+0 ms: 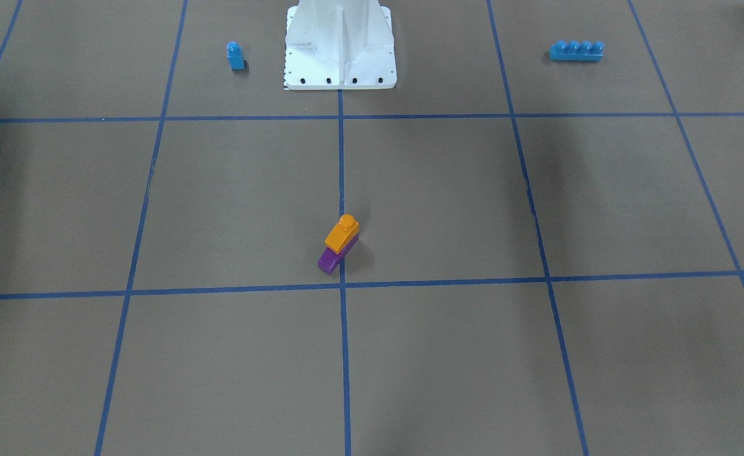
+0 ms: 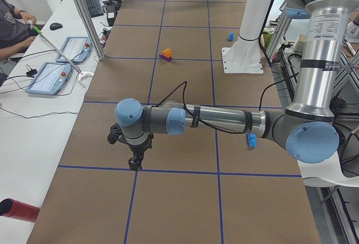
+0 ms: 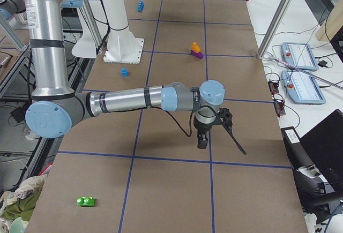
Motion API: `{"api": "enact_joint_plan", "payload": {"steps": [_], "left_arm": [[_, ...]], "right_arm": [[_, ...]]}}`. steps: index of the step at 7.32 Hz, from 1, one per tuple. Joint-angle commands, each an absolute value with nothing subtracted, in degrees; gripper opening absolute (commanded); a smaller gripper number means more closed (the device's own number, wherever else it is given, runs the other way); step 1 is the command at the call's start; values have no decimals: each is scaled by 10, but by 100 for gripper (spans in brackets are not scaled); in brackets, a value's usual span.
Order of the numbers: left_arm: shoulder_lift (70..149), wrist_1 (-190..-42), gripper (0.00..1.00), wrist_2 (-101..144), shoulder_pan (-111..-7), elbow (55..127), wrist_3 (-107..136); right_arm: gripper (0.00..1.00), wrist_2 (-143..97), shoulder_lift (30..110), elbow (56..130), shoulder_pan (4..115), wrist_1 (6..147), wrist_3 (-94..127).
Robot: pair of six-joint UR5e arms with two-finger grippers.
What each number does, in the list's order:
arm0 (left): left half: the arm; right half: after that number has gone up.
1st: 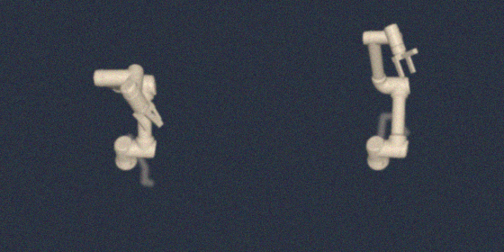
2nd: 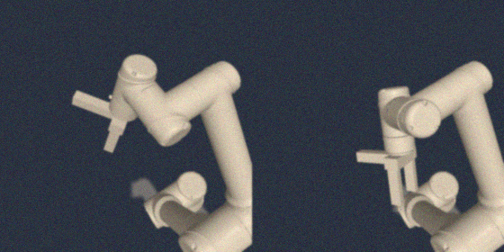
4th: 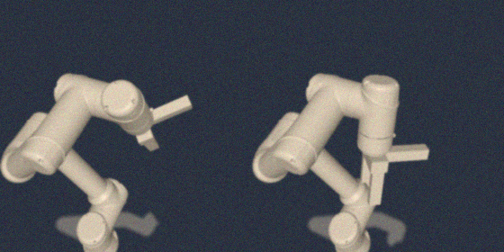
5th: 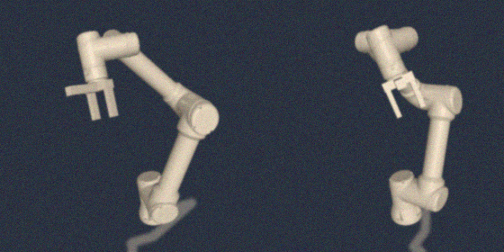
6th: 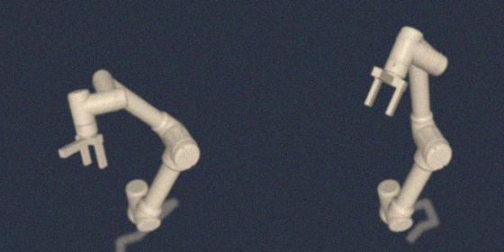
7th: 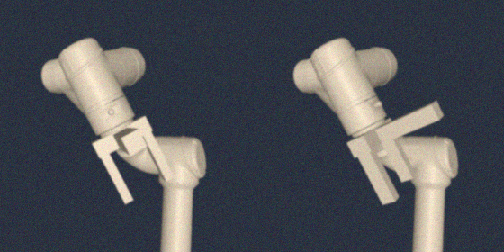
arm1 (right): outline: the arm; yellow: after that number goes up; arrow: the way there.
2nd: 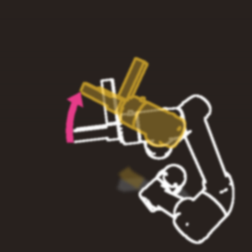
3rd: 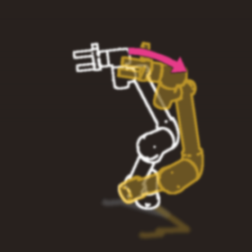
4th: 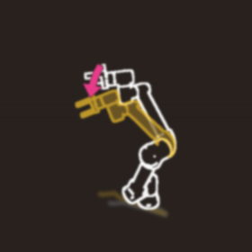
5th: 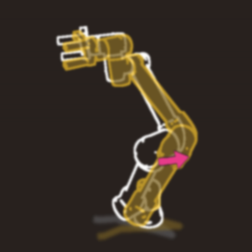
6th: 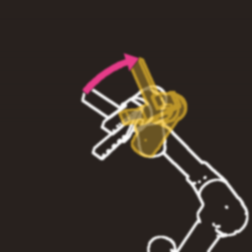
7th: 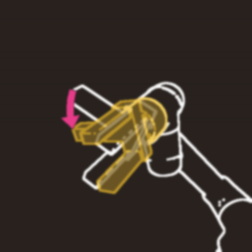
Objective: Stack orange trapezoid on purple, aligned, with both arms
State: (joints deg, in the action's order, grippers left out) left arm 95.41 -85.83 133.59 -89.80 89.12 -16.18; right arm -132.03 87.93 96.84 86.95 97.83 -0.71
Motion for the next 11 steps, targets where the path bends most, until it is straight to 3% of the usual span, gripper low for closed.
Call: {"api": "enact_joint_plan", "payload": {"steps": [1,11], "left_arm": [[950,-858,100,1335,-898,882,-162],[946,-859,100,1308,-898,885,-160]], "right_arm": [[100,-1320,899,966,875,978,-7],[100,-1322,901,949,883,977,-6]]}}
